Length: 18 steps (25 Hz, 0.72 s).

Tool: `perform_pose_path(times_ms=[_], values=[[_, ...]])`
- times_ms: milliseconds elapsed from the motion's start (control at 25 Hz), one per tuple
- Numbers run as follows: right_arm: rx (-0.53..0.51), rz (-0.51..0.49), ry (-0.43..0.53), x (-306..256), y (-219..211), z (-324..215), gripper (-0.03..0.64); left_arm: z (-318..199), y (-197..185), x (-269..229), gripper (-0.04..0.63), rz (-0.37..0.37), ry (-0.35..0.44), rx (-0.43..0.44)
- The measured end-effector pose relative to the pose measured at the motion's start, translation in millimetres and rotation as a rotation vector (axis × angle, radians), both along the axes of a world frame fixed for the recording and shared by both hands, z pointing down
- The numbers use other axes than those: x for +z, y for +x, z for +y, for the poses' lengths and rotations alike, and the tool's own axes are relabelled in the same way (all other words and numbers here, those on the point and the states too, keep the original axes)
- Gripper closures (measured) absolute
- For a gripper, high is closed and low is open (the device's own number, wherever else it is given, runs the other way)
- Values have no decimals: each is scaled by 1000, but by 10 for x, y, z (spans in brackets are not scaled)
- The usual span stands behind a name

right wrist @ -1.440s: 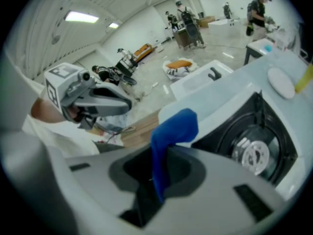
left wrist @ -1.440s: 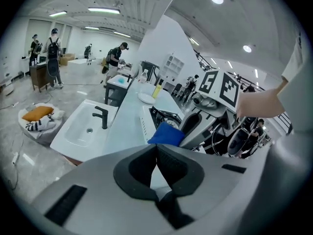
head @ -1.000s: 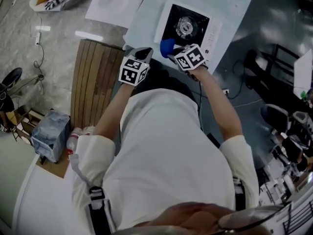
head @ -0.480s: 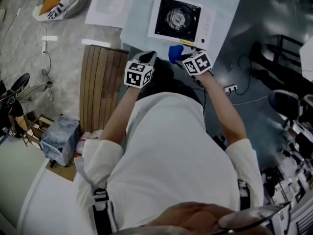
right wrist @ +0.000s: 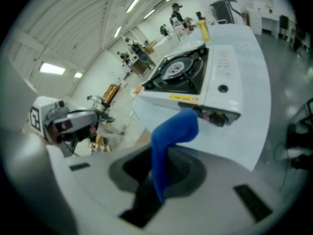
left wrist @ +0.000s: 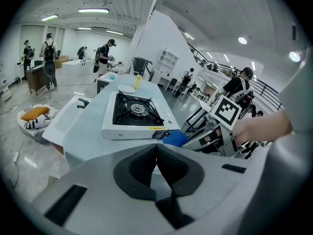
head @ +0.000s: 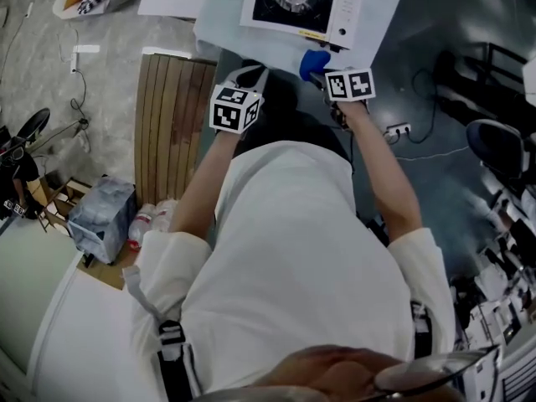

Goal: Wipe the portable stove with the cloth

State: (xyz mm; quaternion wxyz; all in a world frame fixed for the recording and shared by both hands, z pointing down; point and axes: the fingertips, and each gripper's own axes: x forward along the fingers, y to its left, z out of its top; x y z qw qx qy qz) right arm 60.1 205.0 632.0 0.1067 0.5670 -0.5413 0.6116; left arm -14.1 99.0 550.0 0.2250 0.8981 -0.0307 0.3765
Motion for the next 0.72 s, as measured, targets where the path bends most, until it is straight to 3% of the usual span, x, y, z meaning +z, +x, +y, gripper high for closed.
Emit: perform_pose_path(times_ms=[280, 720], values=[[140, -4, 1, 201, 59, 103, 535, 266, -232, 32, 563, -32, -6, -30], [230, 5, -13, 403, 106, -56, 535, 195, -607, -16, 563, -53, -25, -89]])
